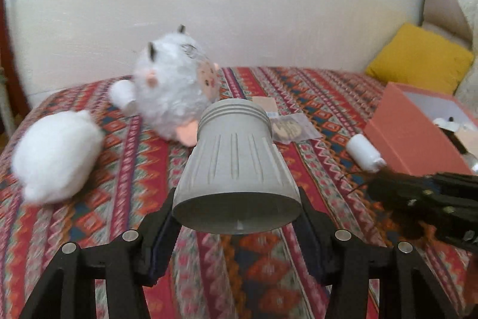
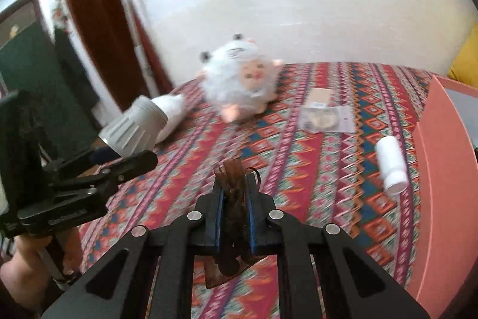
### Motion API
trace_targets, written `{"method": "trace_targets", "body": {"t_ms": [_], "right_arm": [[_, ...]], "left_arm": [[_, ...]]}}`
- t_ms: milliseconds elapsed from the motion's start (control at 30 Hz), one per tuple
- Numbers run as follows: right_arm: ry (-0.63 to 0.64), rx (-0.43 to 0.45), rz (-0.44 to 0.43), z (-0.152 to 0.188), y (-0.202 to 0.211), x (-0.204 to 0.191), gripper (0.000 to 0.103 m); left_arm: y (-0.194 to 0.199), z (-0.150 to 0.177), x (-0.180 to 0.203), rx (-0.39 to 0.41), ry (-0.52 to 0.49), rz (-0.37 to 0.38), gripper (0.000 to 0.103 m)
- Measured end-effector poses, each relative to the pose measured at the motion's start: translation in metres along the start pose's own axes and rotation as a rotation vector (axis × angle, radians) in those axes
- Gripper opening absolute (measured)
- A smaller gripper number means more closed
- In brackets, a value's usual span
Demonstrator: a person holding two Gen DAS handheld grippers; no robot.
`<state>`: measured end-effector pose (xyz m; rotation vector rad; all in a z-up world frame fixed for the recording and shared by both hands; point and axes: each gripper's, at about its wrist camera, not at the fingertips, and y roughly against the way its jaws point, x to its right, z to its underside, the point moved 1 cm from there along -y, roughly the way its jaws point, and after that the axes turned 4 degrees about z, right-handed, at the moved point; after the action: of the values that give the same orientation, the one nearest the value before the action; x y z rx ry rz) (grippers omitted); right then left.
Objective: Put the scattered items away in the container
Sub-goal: 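Carry the grey cup and brown tassel into the pink box and release them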
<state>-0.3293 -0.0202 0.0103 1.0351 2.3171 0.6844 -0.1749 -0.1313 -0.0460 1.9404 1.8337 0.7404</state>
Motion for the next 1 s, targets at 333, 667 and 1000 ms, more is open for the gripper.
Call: {"method": "trace_targets", "body": {"t_ms": [333,667,1000], "right_arm": [[0.115,0.055,-0.061,0.027,0.048,-0.074,0.013],[0.111,0.141,-0.065,0.023,0.092,-0.081,0.013],[0.007,0.305,0.037,-0.003,0.164,-0.014,0.013]], "left_arm": [[0.059,0.027,-0.002,0.038,0.015,-0.004,0.06],[0.087,0.032,0.001,0.062,0.008,0.009,0.06],[0.079,-0.013,0.048,0.092,-0.06,0.104,0.06]]}}
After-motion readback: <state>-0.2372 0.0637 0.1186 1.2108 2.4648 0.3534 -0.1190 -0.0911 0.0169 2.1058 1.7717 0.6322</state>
